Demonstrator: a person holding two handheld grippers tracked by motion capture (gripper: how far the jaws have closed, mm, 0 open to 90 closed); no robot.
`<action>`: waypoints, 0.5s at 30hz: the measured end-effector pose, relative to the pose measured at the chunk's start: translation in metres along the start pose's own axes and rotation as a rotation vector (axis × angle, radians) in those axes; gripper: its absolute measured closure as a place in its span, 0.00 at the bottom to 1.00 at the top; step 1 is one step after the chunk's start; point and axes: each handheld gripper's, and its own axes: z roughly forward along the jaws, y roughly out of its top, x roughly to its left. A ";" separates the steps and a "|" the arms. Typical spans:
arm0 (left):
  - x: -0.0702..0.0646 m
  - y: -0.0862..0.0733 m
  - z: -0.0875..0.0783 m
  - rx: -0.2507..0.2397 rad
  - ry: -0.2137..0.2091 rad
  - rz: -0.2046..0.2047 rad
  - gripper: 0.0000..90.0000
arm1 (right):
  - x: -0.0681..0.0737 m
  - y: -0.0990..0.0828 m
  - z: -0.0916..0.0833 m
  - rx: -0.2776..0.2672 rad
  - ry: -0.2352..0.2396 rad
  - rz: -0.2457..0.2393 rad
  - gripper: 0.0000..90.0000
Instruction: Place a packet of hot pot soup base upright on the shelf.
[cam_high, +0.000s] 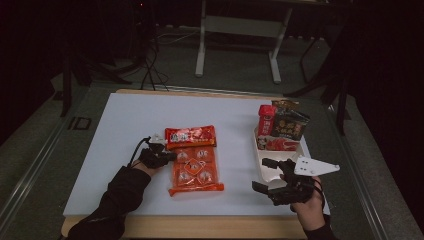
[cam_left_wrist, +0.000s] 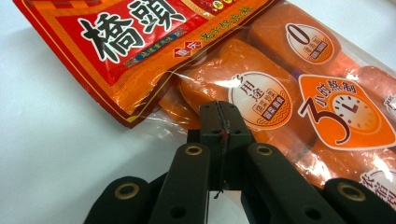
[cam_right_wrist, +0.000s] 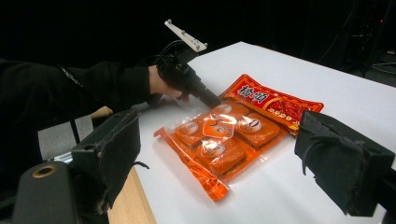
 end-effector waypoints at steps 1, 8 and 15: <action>-0.001 0.001 0.001 0.002 0.000 0.003 1.00 | 0.000 0.000 0.000 0.001 -0.001 0.000 0.16; -0.015 0.010 0.011 0.018 -0.033 0.030 1.00 | 0.000 0.000 -0.001 0.000 0.000 0.000 0.16; -0.036 0.020 0.026 0.032 -0.073 0.060 1.00 | -0.001 -0.001 -0.002 -0.002 -0.006 0.000 0.16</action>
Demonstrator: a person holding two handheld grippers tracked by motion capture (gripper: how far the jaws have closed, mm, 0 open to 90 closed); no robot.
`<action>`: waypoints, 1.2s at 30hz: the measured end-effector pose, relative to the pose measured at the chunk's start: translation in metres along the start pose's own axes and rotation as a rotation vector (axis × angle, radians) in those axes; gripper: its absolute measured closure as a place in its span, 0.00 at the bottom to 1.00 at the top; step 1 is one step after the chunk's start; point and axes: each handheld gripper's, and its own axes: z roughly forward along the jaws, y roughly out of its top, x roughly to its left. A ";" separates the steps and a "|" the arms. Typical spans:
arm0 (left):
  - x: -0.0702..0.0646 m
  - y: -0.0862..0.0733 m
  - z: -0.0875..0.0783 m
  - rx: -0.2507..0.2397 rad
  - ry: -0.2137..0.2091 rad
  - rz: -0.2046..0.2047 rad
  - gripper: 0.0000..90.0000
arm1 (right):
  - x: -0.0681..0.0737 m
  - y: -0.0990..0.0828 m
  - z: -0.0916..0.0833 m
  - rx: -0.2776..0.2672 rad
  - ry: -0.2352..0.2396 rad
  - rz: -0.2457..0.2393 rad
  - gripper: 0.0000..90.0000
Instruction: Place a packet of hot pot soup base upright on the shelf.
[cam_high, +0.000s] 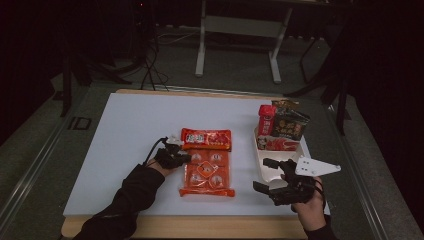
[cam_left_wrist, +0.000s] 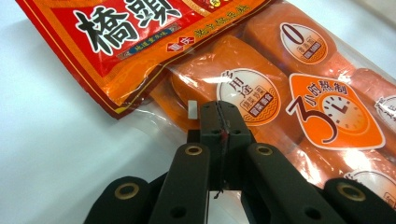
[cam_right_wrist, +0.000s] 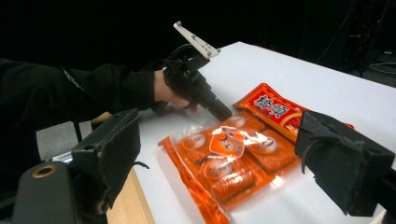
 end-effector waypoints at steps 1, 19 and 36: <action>-0.004 0.002 0.003 0.001 -0.010 0.003 1.00 | 0.000 0.000 0.000 0.000 -0.001 0.002 0.16; -0.017 0.006 0.008 -0.034 -0.034 0.037 0.90 | -0.001 -0.001 -0.004 -0.009 -0.013 -0.002 0.16; -0.003 0.023 -0.016 -0.121 -0.032 -0.035 0.41 | 0.000 0.001 -0.003 -0.007 -0.022 -0.007 0.16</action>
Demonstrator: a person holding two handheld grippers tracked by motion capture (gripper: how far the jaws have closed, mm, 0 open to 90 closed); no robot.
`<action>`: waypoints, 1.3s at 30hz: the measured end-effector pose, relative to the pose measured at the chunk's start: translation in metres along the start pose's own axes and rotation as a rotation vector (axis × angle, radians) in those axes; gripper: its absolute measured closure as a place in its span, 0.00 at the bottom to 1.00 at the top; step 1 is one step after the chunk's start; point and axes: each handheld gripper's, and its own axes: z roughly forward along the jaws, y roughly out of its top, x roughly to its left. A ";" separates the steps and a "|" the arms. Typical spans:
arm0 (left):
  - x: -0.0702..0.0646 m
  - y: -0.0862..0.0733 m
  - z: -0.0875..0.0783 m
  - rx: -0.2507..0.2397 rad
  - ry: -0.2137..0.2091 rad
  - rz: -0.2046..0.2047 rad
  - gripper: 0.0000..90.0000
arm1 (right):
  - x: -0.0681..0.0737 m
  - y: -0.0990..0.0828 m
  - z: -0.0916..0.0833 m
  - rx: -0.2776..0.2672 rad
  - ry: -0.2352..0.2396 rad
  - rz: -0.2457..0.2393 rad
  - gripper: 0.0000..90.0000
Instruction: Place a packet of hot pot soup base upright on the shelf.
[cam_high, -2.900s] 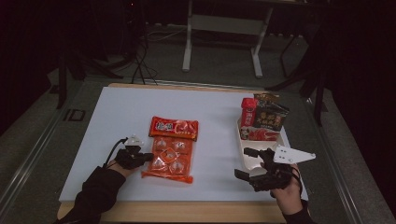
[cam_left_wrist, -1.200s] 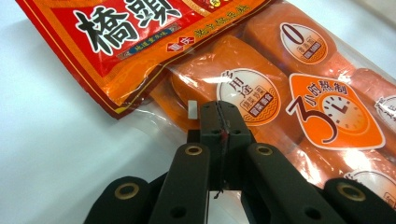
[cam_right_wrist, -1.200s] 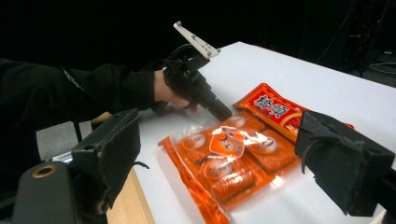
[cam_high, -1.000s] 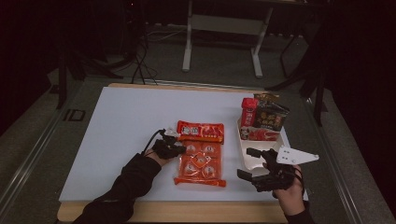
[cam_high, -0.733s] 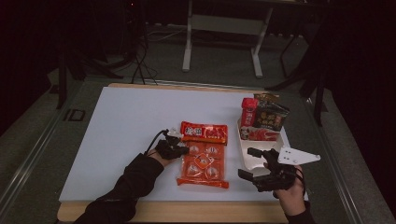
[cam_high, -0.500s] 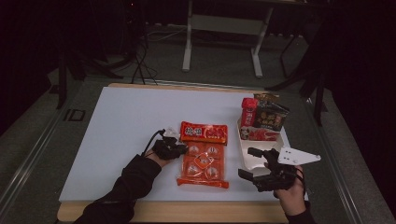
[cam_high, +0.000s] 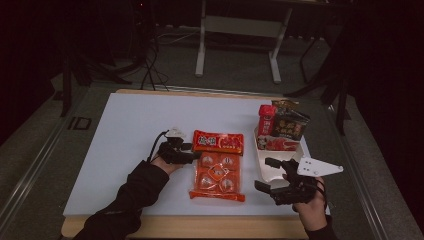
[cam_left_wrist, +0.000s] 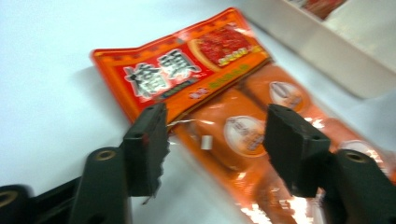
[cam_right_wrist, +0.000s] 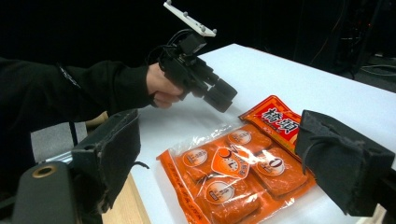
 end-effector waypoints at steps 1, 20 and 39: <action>0.002 0.000 0.001 0.001 -0.005 -0.009 0.35 | 0.000 0.000 0.000 0.000 -0.001 0.000 0.16; 0.031 0.011 0.013 -0.050 0.089 -0.037 0.21 | 0.000 -0.003 -0.003 0.006 -0.011 0.002 0.16; 0.052 0.015 0.044 0.067 0.064 -0.062 0.36 | 0.001 -0.005 -0.003 0.015 -0.014 -0.013 0.16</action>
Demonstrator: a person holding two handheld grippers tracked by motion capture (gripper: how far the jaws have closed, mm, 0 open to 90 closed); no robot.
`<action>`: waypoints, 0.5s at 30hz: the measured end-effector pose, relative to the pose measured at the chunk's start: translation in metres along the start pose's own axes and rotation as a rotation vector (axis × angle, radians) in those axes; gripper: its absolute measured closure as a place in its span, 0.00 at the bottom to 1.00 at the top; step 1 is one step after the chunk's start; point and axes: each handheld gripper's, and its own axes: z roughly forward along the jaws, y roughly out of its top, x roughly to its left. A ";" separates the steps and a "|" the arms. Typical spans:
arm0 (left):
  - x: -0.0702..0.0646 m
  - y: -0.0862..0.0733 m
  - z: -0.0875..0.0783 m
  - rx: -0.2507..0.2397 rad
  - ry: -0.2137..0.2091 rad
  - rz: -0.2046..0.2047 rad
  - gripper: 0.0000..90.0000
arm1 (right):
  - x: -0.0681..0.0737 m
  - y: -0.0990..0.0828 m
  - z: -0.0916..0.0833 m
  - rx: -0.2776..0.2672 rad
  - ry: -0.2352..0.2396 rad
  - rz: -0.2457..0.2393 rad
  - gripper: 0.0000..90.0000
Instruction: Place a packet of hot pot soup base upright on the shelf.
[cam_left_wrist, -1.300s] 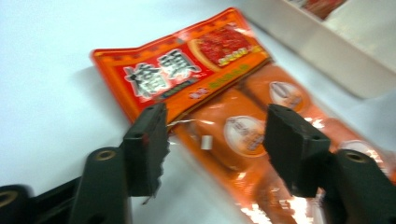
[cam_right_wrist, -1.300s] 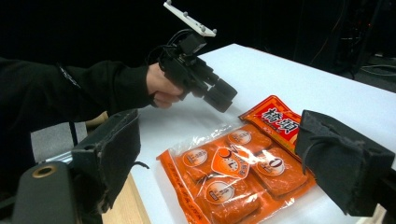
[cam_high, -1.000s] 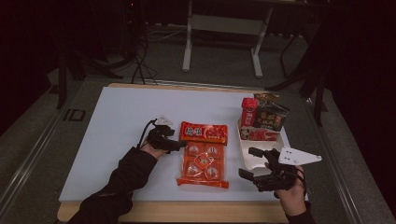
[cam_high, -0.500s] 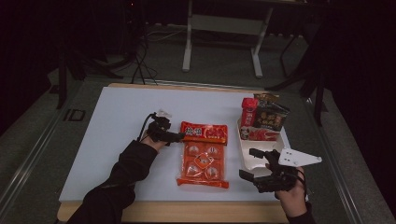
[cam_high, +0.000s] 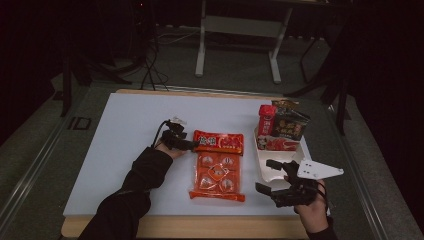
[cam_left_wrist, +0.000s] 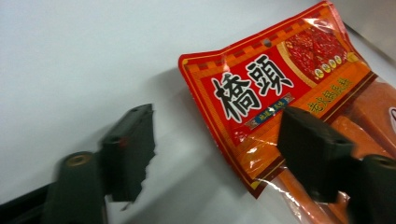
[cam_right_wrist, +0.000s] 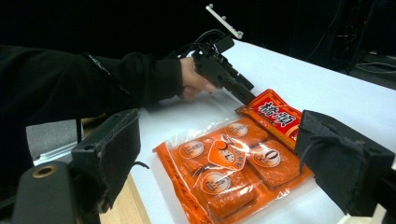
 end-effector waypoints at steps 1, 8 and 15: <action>0.000 0.000 0.002 0.004 0.001 -0.004 0.38 | 0.000 0.000 0.000 0.000 0.000 0.001 0.16; -0.001 0.001 0.011 0.043 -0.043 0.000 0.55 | 0.001 0.000 0.001 0.001 0.003 -0.004 0.16; -0.006 0.006 0.017 0.062 -0.095 -0.009 0.61 | 0.000 0.000 0.001 0.003 0.006 0.000 0.16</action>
